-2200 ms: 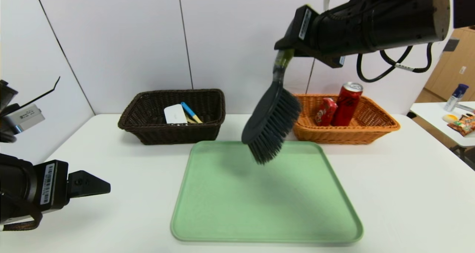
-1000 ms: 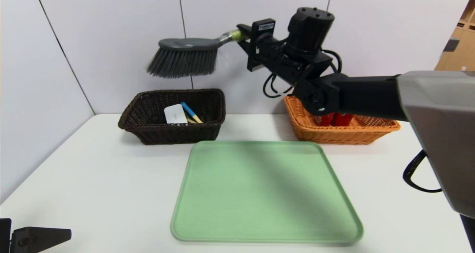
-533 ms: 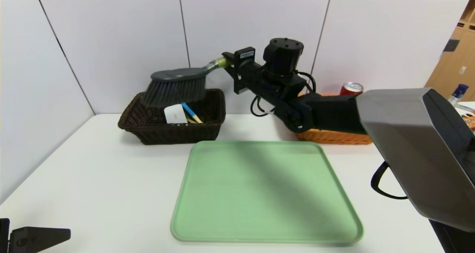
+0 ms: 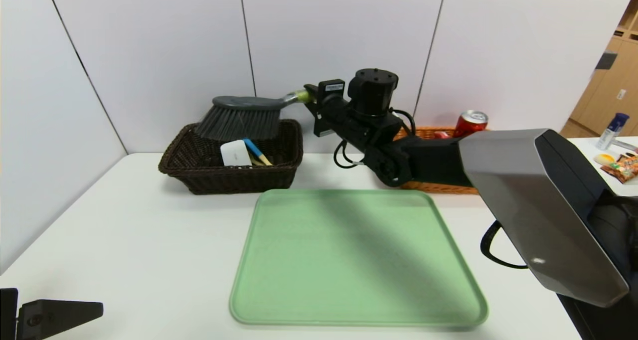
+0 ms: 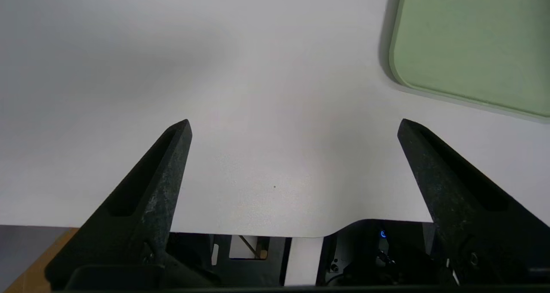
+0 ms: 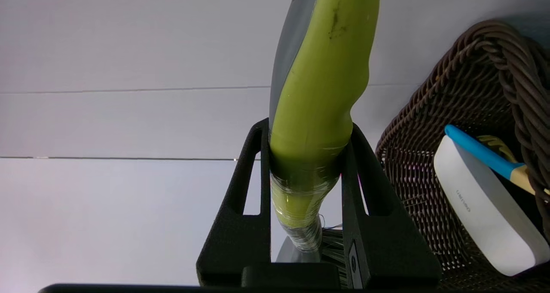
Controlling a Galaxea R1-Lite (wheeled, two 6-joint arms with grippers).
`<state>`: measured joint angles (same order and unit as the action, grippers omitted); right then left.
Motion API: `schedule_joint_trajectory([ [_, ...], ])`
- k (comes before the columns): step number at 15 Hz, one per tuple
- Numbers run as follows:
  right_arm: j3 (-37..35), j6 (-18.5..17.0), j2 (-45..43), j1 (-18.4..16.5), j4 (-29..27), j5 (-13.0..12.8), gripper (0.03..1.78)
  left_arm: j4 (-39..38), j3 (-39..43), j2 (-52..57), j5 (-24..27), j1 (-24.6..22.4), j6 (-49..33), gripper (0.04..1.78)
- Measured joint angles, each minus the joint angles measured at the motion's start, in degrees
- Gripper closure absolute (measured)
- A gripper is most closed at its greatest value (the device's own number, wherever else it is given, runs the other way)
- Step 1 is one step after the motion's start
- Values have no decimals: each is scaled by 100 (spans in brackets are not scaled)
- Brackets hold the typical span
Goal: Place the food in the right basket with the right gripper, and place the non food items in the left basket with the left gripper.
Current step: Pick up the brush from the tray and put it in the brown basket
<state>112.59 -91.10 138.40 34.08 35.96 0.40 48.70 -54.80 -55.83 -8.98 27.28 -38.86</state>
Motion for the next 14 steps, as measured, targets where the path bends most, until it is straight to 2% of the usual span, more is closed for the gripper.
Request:
schedule_joint_trajectory([
  [3, 6, 30, 110, -60, 4, -117, 136, -66, -11, 5, 26, -2, -2, 13],
  [8, 9, 527, 226, -7, 130, -274, 136, -91, -16, -17, 59, 5, 9, 13],
  [14, 20, 656, 313, -13, 119, -244, 136, -89, 0, -23, 96, 5, 52, 13],
])
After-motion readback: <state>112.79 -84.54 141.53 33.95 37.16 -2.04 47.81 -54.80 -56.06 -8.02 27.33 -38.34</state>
